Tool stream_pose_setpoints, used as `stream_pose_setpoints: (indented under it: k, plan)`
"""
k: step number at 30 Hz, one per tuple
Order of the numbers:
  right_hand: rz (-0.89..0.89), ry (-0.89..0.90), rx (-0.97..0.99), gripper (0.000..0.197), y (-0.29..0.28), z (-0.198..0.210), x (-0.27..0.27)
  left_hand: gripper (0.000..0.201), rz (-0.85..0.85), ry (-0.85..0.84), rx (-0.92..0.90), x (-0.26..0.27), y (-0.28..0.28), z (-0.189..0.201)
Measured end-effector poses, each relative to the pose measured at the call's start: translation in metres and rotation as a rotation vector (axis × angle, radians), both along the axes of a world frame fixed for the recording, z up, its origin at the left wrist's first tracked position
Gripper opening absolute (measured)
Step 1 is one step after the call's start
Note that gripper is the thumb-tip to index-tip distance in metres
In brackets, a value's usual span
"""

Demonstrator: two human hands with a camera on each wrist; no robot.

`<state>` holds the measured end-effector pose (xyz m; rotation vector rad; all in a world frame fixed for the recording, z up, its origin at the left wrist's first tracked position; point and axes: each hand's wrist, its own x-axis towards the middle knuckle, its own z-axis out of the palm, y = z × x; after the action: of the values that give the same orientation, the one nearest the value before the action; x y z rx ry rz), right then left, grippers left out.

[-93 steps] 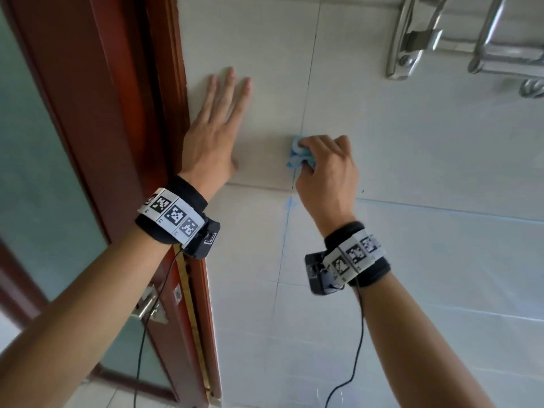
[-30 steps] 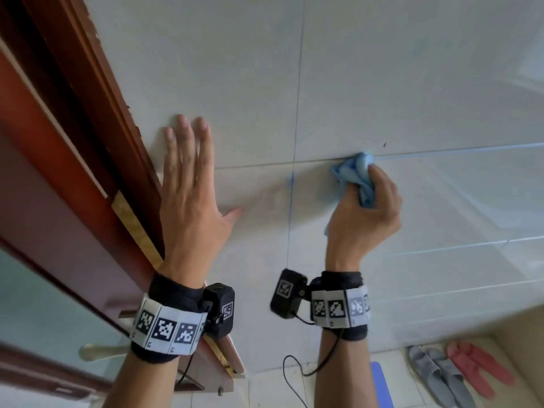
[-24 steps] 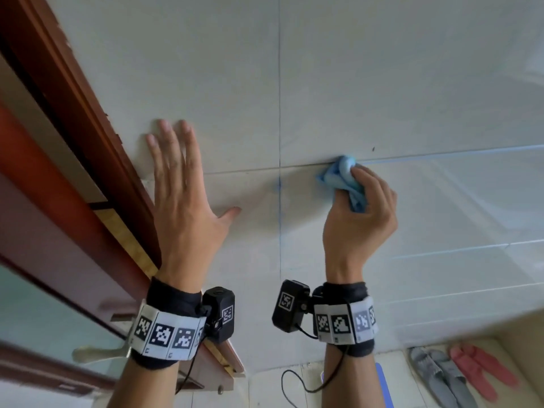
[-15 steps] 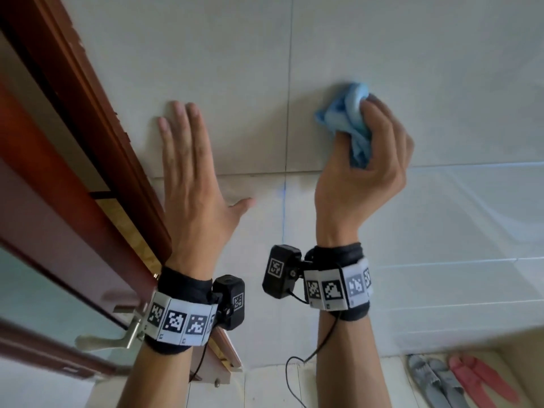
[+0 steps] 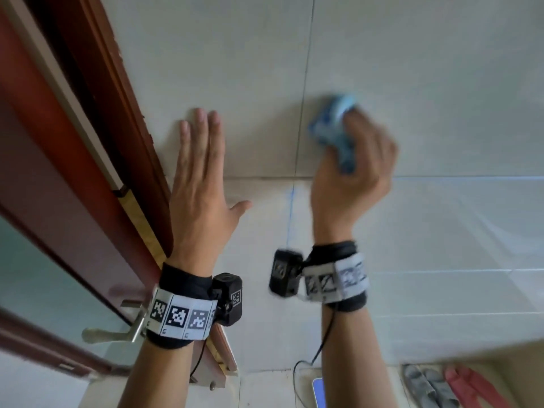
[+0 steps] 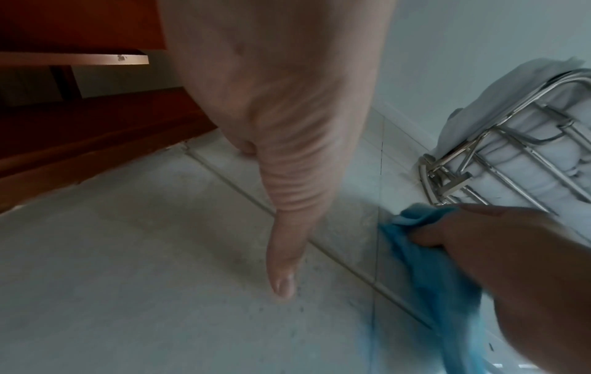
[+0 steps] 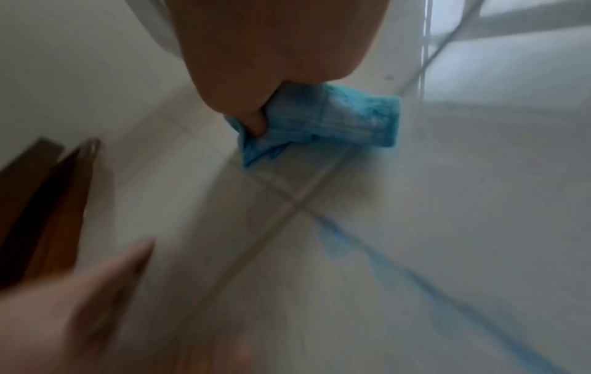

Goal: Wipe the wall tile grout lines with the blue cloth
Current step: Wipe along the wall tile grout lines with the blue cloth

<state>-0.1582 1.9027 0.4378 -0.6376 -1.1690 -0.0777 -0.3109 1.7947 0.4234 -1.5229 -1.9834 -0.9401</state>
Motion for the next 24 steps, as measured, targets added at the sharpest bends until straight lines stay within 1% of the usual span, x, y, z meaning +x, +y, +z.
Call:
stream_pose_setpoints:
  k: [2,4,6,8,10,12,14,15,17,19,20,21,22,24]
  plan:
    - [0.085,-0.139,-0.070,0.030,-0.022,-0.039,-0.019,0.142,-0.002,0.003,-0.007,0.001,0.000,0.001]
    - [0.141,-0.257,-0.113,0.033,-0.033,-0.057,-0.023,0.142,-0.001,0.013,-0.023,0.000,-0.002,0.001]
    - [0.166,-0.280,-0.133,0.033,-0.031,-0.038,-0.013,0.141,0.000,0.016,-0.030,-0.001,-0.004,0.002]
    - [0.109,-0.169,-0.113,0.030,-0.023,0.002,-0.003,0.140,-0.012,0.013,-0.035,-0.002,-0.006,0.003]
    - [0.072,-0.044,-0.043,0.029,-0.009,0.043,0.002,0.139,-0.023,0.006,-0.033,-0.002,-0.007,0.003]
    - [0.061,-0.031,0.006,0.026,0.000,0.064,-0.001,0.138,-0.025,0.000,-0.040,-0.004,-0.007,0.003]
    - [0.057,-0.096,0.030,0.027,0.001,0.056,-0.009,0.137,-0.029,0.005,-0.039,-0.006,-0.008,0.003]
    - [0.072,-0.150,0.038,0.032,-0.003,0.041,-0.014,0.137,-0.032,0.008,-0.035,-0.007,-0.008,0.003]
    - [0.121,-0.272,0.016,0.038,-0.015,-0.003,-0.021,0.134,-0.038,0.011,-0.022,-0.007,-0.007,0.002]
    - [0.147,-0.374,-0.013,0.035,-0.027,-0.043,-0.023,0.131,-0.042,0.012,-0.015,-0.007,-0.006,0.001]
    - [0.154,-0.408,-0.017,0.035,-0.030,-0.052,-0.023,0.131,-0.042,0.016,-0.015,-0.007,-0.006,0.001]
    - [0.158,-0.434,-0.019,0.035,-0.031,-0.051,-0.021,0.131,-0.042,0.017,-0.016,-0.007,-0.006,0.001]
    - [0.157,-0.448,-0.021,0.034,-0.030,-0.041,-0.019,0.132,-0.042,0.013,-0.016,-0.006,-0.005,0.000]
    - [0.152,-0.398,-0.012,0.035,-0.025,-0.001,-0.014,0.131,-0.050,-0.013,-0.001,-0.004,-0.005,0.000]
